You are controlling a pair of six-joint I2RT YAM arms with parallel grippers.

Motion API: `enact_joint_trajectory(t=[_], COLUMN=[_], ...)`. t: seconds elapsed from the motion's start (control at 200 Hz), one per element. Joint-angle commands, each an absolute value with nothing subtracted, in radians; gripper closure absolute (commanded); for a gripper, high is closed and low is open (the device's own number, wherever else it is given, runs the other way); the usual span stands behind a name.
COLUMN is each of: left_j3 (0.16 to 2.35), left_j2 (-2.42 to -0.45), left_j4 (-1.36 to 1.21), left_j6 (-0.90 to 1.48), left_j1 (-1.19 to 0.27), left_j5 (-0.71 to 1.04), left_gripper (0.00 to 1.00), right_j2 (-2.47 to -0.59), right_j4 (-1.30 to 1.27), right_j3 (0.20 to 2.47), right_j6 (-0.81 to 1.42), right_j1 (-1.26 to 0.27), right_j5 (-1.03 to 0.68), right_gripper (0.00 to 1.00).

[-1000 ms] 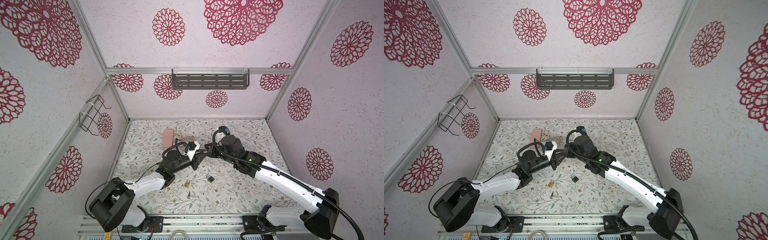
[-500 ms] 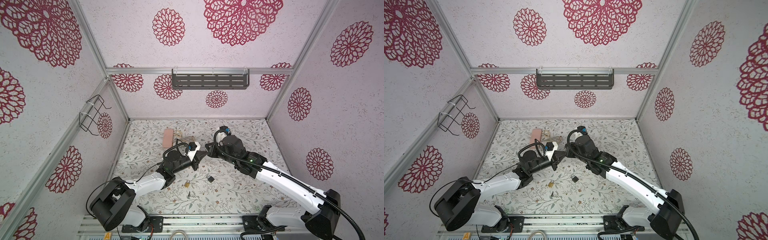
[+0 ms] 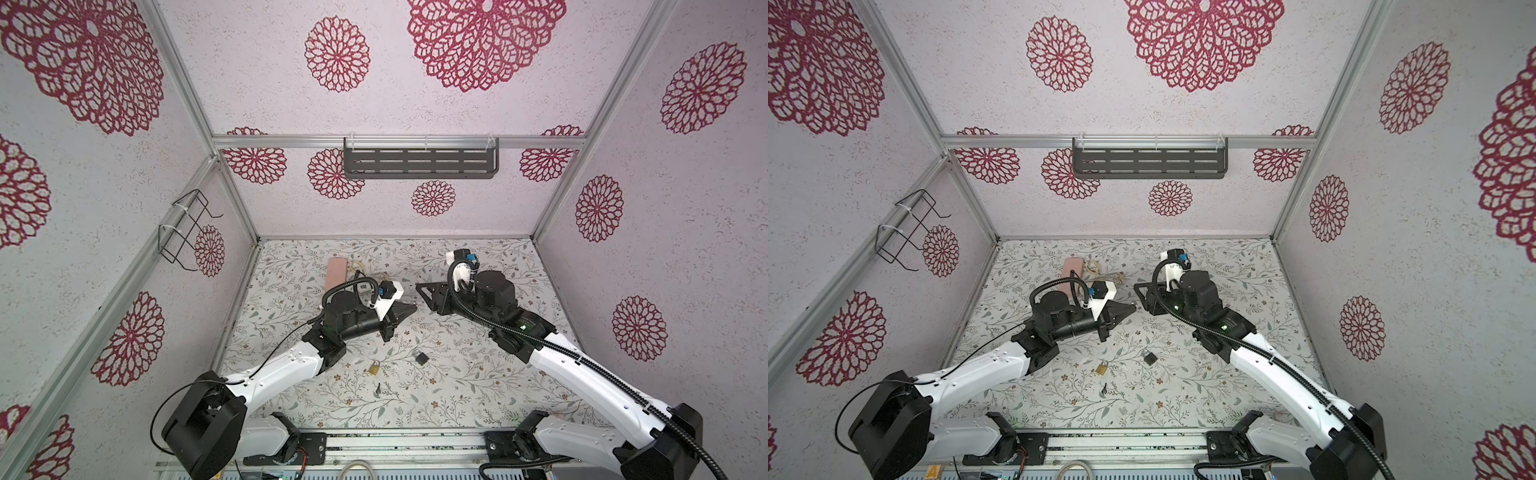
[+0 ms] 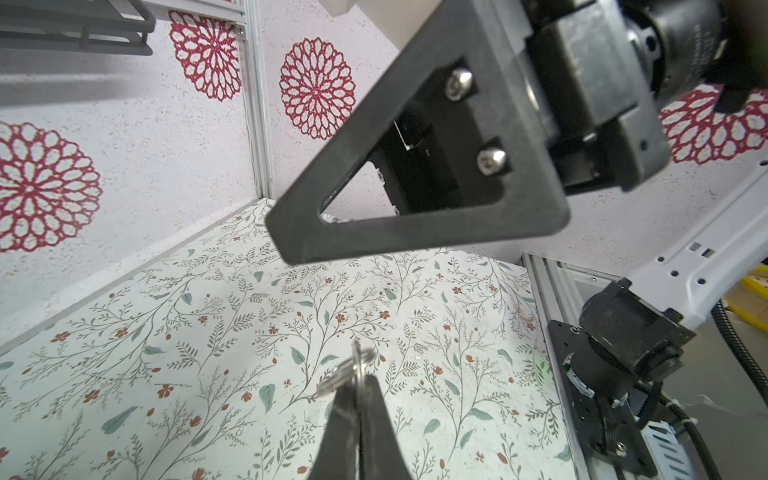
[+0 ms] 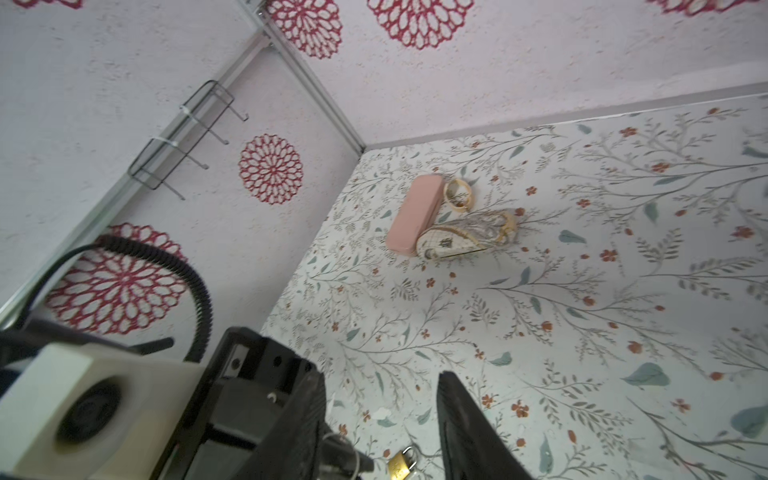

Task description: Unlock with the key

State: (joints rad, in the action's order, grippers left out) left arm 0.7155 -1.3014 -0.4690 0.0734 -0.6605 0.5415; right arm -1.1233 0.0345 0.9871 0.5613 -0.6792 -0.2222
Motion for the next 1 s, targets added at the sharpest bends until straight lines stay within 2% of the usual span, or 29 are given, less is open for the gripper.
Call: enact_joint_trajectory(t=[0.0, 0.285, 0.605, 0.991], left_j3=[0.75, 0.783, 0.806, 0.821], left_j2=[-1.277, -1.259, -1.267, -1.281], left_j4=[-0.351, -0.291, -0.281, -0.29], left_j6=[0.023, 0.017, 0.018, 0.033], left_j1=[-0.635, -0.614, -0.609, -0.609], left_j5=[0.639, 0.706, 0.73, 0.747], left_gripper=[1.0, 1.0, 1.0, 1.0], right_j2=[-1.099, -1.101, -1.113, -1.13], right_j4=[-0.082, -0.139, -0.139, -0.115], right_j3=[0.979, 0.93, 0.91, 0.902], right_j6=[0.436, 0.355, 0.323, 0.294], right_j1=[-0.669, -0.657, -0.649, -0.634], right_j5=[-0.437, -0.568, -0.612, -0.618], right_gripper=[0.51, 0.48, 0.61, 0.68])
